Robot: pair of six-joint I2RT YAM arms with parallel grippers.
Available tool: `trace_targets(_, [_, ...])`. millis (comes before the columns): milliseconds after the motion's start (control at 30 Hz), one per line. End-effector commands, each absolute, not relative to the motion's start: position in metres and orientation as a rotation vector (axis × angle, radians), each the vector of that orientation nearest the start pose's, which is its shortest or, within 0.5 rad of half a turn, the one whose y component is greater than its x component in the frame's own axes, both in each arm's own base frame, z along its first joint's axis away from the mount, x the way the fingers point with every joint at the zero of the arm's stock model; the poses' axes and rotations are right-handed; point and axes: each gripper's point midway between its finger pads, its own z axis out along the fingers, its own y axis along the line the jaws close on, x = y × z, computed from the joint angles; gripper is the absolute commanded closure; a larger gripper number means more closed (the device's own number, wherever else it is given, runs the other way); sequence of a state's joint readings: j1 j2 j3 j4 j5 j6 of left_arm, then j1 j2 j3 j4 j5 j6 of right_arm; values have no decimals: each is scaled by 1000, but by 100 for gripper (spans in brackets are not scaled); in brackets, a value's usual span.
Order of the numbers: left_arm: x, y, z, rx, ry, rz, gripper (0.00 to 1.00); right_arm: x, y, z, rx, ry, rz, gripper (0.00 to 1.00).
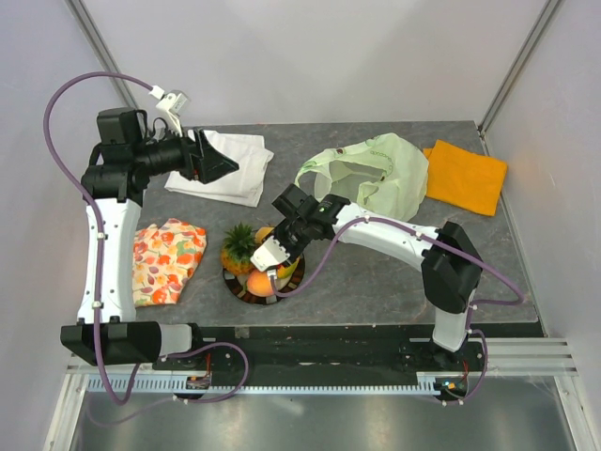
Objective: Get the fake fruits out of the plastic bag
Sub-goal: Place the fake fruit on the plate.
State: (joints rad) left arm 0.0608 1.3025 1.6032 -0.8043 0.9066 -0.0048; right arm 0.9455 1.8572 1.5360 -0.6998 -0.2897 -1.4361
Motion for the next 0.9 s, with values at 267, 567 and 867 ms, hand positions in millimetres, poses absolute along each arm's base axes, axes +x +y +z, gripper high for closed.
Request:
trace_targets(267, [322, -125, 379, 501, 1883, -970, 14, 270, 392, 123, -2376, 834, 165, 33])
trace_targets(567, [326, -127, 378, 507, 1882, -993, 15, 272, 393, 123, -2355, 849, 160, 2])
trace_targets(867, [329, -128, 379, 513, 1878, -999, 15, 279, 387, 126, -2341, 881, 119, 2])
